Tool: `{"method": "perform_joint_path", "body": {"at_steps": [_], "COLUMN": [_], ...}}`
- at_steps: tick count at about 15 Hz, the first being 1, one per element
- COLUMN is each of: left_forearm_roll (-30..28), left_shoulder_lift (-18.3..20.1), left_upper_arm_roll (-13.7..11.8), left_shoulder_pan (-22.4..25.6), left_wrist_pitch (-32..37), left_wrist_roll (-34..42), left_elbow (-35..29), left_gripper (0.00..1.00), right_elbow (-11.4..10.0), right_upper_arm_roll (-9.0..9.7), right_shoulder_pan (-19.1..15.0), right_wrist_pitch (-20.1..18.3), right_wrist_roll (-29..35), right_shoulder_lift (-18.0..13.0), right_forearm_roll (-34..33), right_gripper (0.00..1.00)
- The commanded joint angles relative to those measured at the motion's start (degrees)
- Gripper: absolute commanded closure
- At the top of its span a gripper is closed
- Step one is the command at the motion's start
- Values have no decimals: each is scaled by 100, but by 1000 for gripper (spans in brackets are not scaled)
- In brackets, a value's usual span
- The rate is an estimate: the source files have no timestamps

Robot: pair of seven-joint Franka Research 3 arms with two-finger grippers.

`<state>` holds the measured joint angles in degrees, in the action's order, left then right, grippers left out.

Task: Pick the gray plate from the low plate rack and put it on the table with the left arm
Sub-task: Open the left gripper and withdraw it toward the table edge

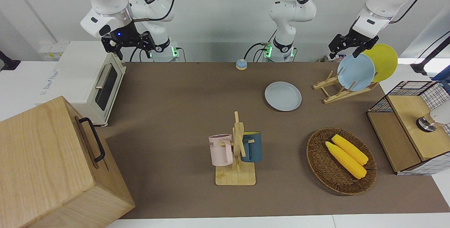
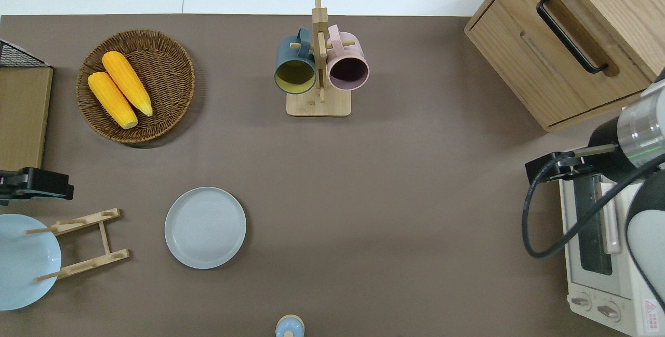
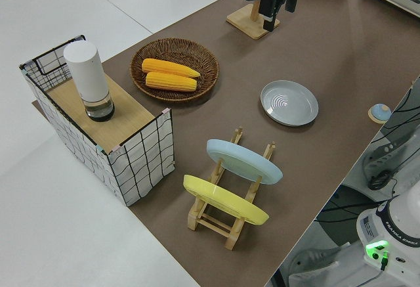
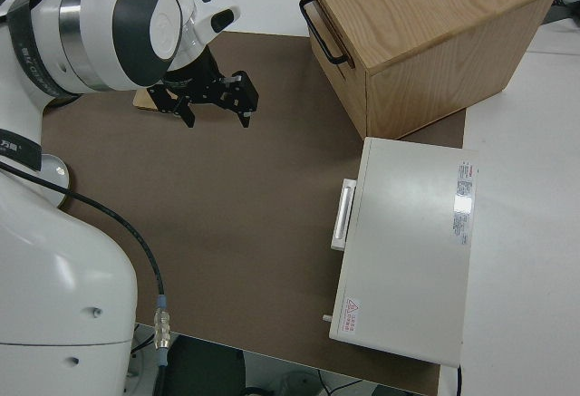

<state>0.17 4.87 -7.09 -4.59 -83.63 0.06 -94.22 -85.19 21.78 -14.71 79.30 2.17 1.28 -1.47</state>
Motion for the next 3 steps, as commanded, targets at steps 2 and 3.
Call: {"method": "perform_joint_path", "body": {"at_steps": [2,3], "left_forearm_roll": [71,53], "left_shoulder_lift": [-56,-65], "left_upper_arm_roll": [-21,-21], "left_shoulder_pan": [-7,2], "left_wrist_pitch": [40,40], "left_wrist_roll": [-41,-76], "left_elbow": [97,105], "left_gripper": [0,0], "right_elbow": [55,55], "right_upper_arm_roll": [134,134], "right_shoulder_pan": [-147,-147], "right_wrist_pitch": [-82,-82], "right_wrist_roll": [73,73], "right_shoulder_lift": [-14,-14], "right_forearm_roll": [-38,-38], "right_gripper": [17,17]}}
